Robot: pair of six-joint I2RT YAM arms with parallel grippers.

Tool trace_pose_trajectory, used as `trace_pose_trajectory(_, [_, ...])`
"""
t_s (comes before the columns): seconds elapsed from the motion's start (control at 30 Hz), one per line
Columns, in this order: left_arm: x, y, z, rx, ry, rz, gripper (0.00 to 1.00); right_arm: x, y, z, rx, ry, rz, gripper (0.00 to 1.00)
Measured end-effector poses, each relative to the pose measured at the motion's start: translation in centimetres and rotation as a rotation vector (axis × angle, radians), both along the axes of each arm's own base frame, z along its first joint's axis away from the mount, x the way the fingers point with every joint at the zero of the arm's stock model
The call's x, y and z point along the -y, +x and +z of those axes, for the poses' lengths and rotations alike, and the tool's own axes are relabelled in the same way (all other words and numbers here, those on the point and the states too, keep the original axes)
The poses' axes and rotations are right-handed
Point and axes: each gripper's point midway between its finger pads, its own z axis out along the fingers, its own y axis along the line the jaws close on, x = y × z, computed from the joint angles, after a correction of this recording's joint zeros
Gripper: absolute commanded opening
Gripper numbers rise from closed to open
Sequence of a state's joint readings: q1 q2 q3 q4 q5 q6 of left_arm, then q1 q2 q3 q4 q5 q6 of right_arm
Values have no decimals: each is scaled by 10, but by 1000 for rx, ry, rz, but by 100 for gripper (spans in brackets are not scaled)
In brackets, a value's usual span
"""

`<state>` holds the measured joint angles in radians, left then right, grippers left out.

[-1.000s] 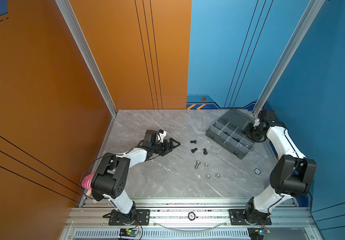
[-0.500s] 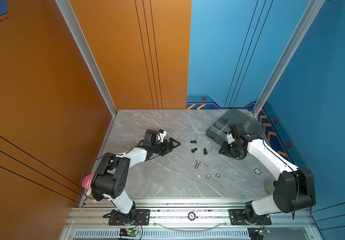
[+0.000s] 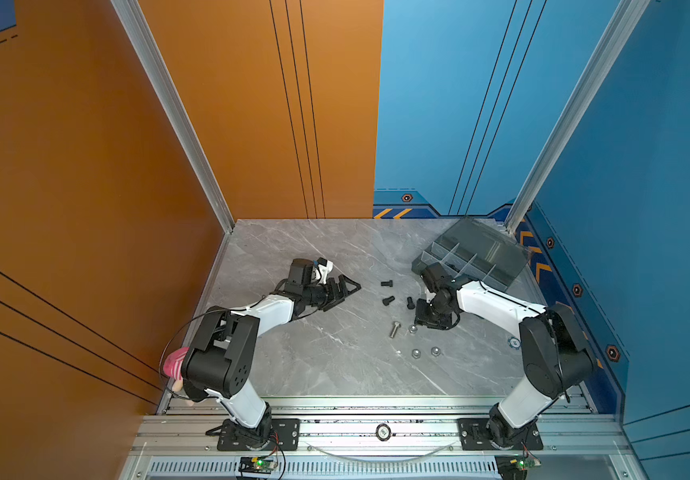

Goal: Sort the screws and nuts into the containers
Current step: 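Move the right gripper back over a silver hex nut beside the black bolts, then lower the right gripper around the silver hex nut and close it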

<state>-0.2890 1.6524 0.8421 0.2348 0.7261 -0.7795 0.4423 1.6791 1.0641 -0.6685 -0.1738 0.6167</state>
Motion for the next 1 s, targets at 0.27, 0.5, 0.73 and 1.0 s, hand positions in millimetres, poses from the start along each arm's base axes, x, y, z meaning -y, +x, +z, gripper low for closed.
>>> trace_pose_trajectory(0.27, [0, 0, 1, 1, 0, 1, 98, -16, -1, -5, 0, -12, -19, 47])
trace_pose_trajectory(0.5, [-1, 0, 0, 1, 0, 3, 98, -21, -2, -13, -12, -34, -43, 47])
trace_pose_trajectory(0.73, [-5, 2, -1, -1, 0, 13, 98, -20, 2, -13, -1, -52, -61, 47])
trace_pose_trajectory(1.0, [-6, 2, -1, -2, 1, 14, 98, -23, 2, -20, -13, -67, -57, 45])
